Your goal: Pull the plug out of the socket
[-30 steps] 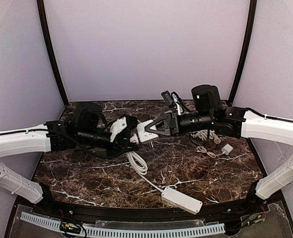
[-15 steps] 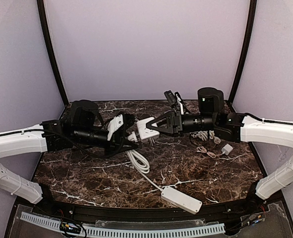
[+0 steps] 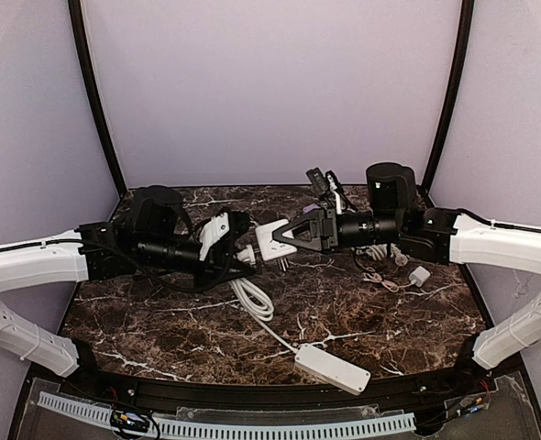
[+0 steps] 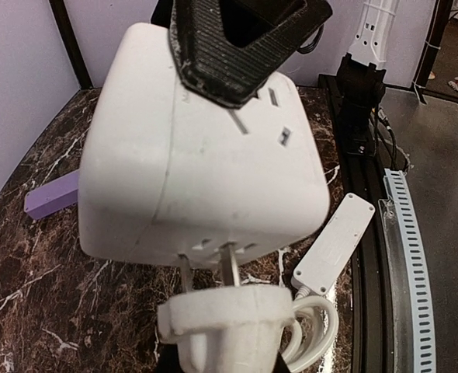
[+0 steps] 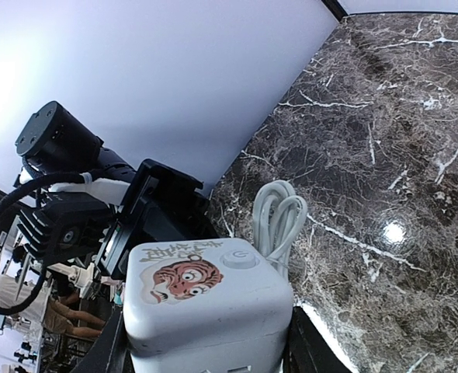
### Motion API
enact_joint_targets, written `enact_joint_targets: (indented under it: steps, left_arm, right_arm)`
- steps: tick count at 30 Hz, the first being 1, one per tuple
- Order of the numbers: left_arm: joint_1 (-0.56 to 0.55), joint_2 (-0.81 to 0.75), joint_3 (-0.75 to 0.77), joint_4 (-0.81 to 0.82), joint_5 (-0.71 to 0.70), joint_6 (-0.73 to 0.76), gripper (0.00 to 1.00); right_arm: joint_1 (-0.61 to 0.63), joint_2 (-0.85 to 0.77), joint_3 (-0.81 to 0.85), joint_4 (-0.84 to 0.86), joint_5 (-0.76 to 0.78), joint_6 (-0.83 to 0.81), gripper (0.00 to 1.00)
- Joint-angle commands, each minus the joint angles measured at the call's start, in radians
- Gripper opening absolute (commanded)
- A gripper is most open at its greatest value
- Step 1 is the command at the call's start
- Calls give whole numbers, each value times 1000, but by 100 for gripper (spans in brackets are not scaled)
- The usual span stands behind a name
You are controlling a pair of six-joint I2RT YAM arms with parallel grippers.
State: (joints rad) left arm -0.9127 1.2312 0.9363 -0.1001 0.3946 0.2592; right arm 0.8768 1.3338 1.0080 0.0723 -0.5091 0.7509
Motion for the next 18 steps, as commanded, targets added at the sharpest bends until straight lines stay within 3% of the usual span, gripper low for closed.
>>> enact_joint_targets:
  steps: [1, 10, 18]
  left_arm:
    - [11, -21, -7, -86, -4, -29, 1]
    - [11, -35, -13, -79, -16, -31, 1]
    - [12, -36, -14, -75, -33, -32, 1]
  right_arm:
    - [-24, -73, 24, -21, 143, -74, 0]
    - [-134, -183, -69, -43, 177, -2, 0]
    - [-162, -223, -75, -111, 227, -37, 0]
